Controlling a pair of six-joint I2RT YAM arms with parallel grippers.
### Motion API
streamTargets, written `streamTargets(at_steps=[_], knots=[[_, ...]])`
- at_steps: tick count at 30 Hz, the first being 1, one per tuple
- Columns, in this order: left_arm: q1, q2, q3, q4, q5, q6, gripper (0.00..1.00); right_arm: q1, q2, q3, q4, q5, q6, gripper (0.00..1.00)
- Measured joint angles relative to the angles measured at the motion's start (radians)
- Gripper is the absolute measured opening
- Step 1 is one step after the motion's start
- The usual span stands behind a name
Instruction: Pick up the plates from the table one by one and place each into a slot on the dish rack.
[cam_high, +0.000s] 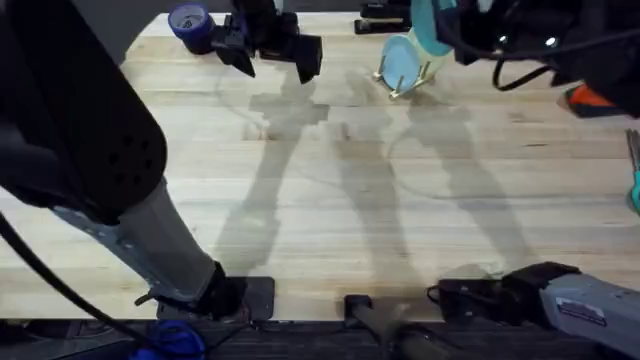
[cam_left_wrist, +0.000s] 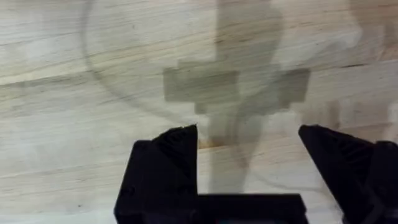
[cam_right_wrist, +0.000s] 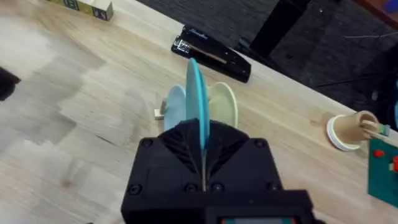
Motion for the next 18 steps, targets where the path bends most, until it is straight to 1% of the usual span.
streamTargets(at_steps=[4,10,14,18], knots=[[0.0,0.0,0.0,0.0,0.0,0.0,0.994,-0.049,0.0,0.056,-0.054,-0.046,-0.017,0.031],[0.0,0.0,0.0,0.0,0.0,0.0,0.994,-0.168,0.0,0.128,-0.137,-0.121,-0.035,0.031],[0.0,0.0,0.0,-0.001,0.0,0.0,0.994,-0.243,0.0,0.161,-0.152,-0.179,-0.052,0.031],[0.0,0.0,0.0,-0.001,0.0,0.0,0.993,-0.271,0.0,0.196,-0.209,-0.239,-0.077,0.031]])
